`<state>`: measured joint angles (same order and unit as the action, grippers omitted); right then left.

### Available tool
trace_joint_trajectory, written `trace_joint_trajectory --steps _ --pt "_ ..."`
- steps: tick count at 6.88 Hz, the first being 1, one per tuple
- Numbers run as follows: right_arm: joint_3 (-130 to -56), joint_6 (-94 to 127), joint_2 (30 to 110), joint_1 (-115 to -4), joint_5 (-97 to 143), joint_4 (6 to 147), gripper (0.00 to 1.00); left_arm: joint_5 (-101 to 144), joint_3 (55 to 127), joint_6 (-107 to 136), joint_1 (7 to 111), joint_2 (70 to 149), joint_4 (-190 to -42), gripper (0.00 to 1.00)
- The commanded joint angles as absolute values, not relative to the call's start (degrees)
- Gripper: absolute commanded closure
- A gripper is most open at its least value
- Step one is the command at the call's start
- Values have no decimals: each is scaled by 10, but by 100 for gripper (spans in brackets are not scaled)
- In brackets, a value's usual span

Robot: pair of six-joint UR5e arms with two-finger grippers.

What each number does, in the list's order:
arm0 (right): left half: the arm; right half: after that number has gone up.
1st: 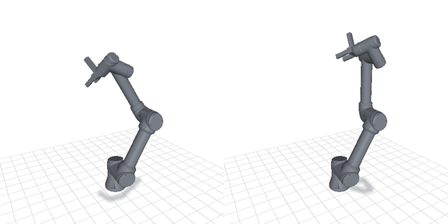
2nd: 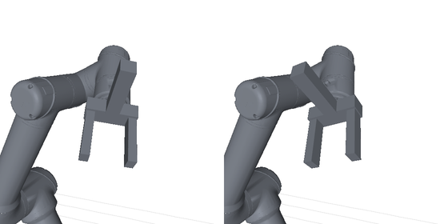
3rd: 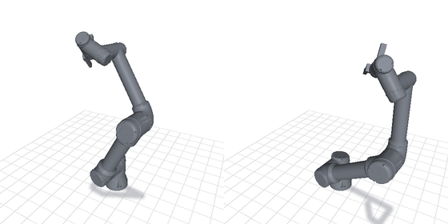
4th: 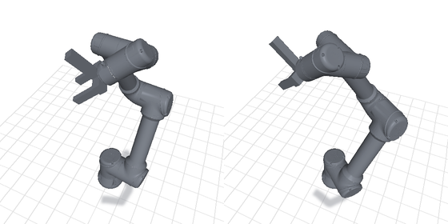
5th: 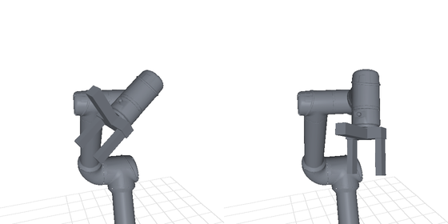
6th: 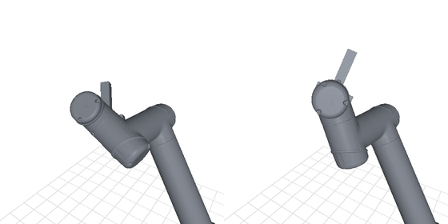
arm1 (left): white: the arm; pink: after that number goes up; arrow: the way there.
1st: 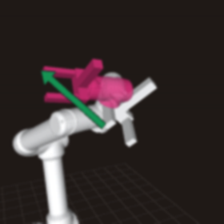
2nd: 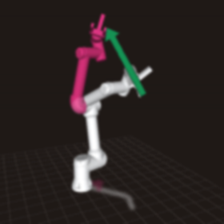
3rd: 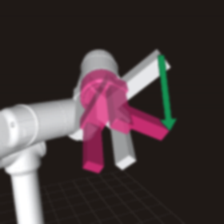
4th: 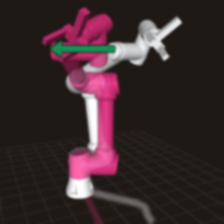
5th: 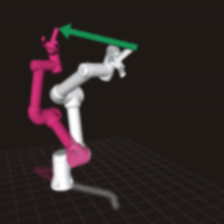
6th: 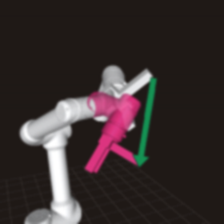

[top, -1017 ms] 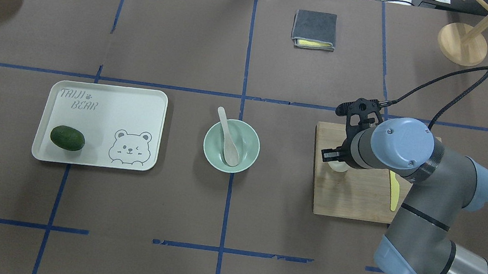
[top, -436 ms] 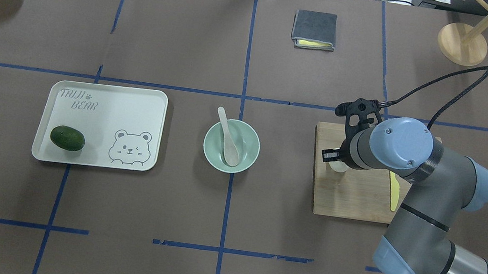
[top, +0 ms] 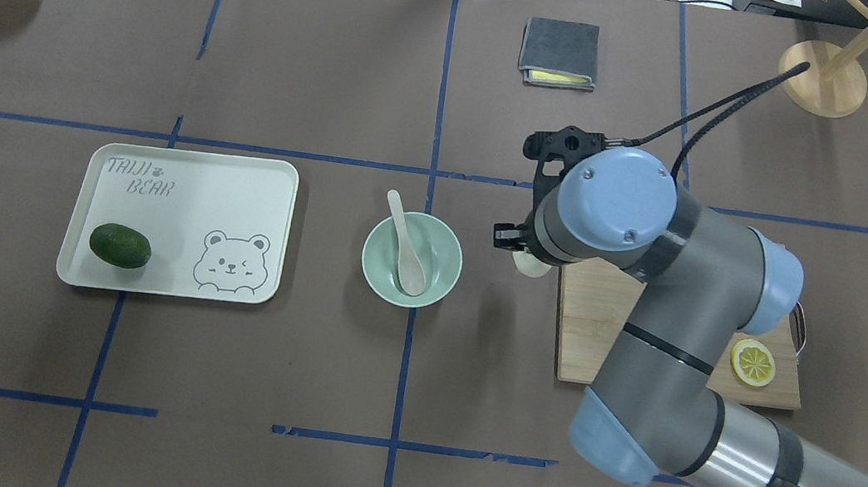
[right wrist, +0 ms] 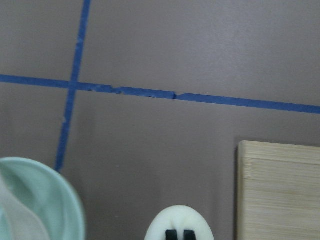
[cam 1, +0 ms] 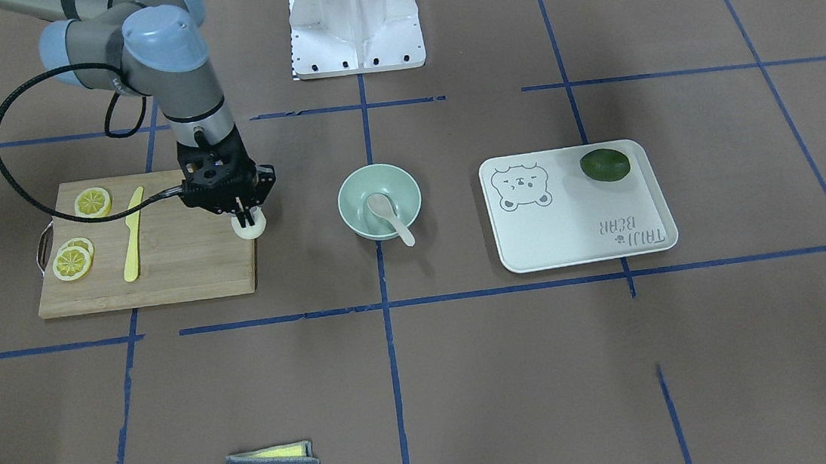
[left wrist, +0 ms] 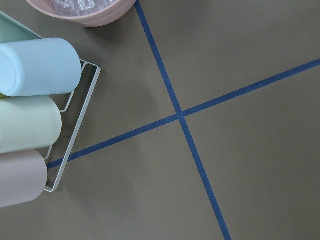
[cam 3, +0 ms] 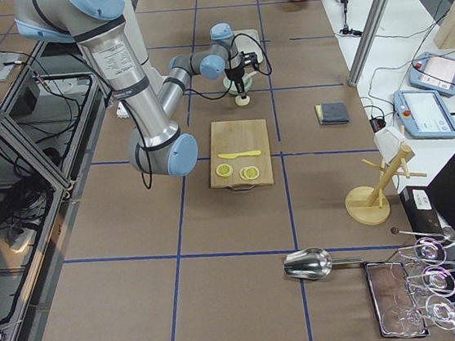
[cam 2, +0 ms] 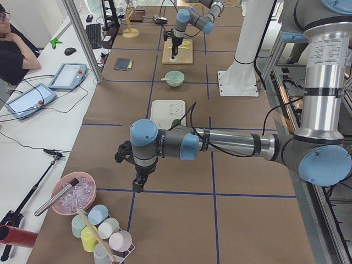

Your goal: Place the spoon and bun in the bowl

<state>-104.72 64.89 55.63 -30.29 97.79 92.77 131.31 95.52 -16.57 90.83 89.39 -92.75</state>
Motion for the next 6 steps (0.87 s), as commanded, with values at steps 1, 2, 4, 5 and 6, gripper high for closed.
trace_joint_trajectory --steps 1,2,4,5,6 --pt "-981 726 441 -267 956 956 100 1314 954 -165 908 894 -928 0" --pt "-922 745 403 -242 899 954 100 1314 952 -166 908 894 -929 0" --pt "-904 754 401 -232 890 953 94 1314 950 -166 908 894 -930 0" --pt "-909 754 404 -231 889 951 1 1313 949 -166 908 894 -930 0" --pt "-921 754 406 -232 890 953 0 1313 948 -166 908 894 -930 0"
